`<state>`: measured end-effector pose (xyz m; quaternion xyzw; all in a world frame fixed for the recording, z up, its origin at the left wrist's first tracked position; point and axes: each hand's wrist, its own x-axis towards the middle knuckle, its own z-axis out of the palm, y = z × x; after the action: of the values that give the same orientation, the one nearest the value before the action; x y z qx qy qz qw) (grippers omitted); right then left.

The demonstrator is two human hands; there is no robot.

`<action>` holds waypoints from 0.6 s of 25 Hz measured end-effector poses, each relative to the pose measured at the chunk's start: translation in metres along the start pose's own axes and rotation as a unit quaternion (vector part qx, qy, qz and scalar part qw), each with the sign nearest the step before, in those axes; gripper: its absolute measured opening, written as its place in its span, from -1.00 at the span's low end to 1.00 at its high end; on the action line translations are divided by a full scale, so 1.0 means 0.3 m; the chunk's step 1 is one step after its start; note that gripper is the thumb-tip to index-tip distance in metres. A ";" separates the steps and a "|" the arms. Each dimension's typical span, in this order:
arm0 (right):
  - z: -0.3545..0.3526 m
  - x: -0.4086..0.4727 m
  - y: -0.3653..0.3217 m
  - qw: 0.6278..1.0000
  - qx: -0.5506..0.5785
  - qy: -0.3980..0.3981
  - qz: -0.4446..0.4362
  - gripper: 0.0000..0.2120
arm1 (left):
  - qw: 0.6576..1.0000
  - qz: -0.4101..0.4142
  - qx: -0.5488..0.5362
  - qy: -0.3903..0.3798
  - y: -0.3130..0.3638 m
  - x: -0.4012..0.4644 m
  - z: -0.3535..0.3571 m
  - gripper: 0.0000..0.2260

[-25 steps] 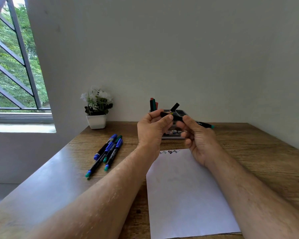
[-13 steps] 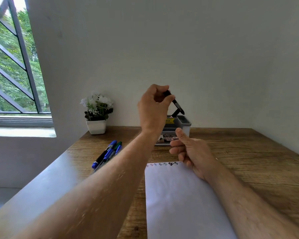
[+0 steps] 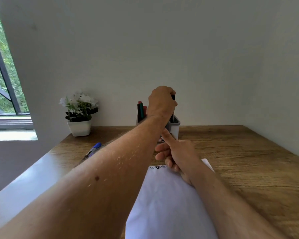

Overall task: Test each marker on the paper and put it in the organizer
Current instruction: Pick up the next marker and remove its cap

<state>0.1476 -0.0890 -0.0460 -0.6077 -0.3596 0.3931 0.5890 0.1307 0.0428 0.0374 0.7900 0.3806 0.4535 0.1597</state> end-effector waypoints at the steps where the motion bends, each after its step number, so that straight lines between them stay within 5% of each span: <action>1: 0.002 0.001 0.001 1.000 -0.006 0.001 0.000 -0.43 | 1.000 0.002 0.026 -0.013 -0.003 0.003 0.012 -0.62; 9: 0.008 0.011 0.009 0.999 -0.040 0.010 0.007 -0.50 | 0.996 0.023 0.089 -0.006 0.010 -0.008 0.010 -0.58; 15: 0.017 0.002 0.009 0.998 -0.061 0.017 0.008 -0.57 | 0.996 -0.053 0.067 0.025 0.004 -0.119 -0.142 -0.89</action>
<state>0.1431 -0.0865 -0.0487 -0.6519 -0.3685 0.3645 0.5535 0.0849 0.0117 0.0397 0.7662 0.4552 0.4371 0.1207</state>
